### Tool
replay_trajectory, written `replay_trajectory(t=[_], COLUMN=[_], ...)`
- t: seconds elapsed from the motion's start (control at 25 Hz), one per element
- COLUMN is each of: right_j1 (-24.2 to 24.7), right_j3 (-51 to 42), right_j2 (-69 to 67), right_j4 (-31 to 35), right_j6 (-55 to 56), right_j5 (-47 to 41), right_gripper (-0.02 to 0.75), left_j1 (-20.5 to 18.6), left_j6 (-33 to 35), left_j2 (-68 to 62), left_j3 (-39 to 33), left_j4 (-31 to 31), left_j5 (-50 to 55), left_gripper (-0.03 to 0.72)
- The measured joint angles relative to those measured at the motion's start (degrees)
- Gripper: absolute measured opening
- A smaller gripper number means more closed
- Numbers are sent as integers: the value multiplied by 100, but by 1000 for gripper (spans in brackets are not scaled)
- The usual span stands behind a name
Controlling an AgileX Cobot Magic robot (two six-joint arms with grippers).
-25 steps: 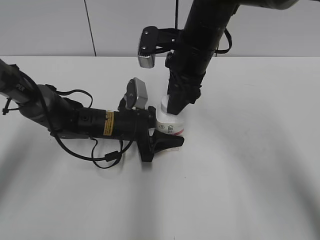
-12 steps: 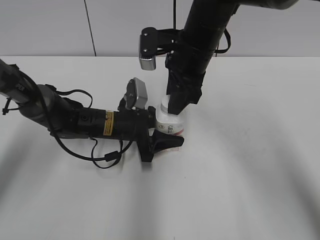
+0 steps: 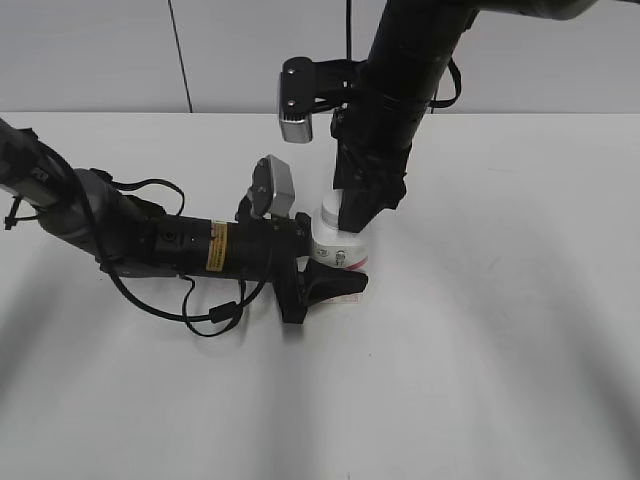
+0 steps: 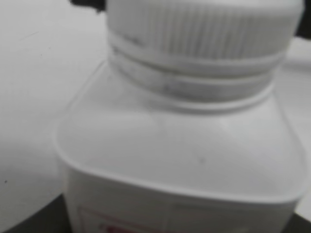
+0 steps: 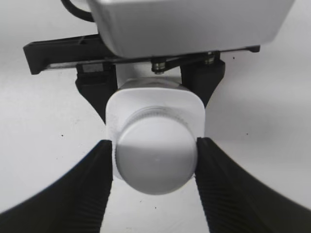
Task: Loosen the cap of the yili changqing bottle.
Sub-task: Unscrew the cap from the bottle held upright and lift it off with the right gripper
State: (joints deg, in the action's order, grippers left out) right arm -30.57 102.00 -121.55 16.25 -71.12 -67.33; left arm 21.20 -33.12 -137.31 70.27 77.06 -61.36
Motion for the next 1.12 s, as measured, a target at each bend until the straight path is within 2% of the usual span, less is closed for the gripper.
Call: replay_trajectory(t=[0.12,0.2,0.64,0.76,1.12], right_j1=[0,0,0,0,0], right_j3=[0,0,0,0,0], right_j2=[0,0,373,482,504], right_j4=[0,0,55,69,-171], right_j6=[0,0,1159,1876,4985], right_j5=[-15,-28,-193,-195,-222], right_gripper=[505,523,535,535,535], left_j1=[0,0,0,0,0], left_j6=[-14,-20,-26,-26,-26], left_j2=[0,0,0,0,0], left_j3=[0,0,0,0,0], left_j4=[0,0,0,0,0], left_j5=[0,0,-5,-5,-10], left_gripper=[411,411,411,411,411])
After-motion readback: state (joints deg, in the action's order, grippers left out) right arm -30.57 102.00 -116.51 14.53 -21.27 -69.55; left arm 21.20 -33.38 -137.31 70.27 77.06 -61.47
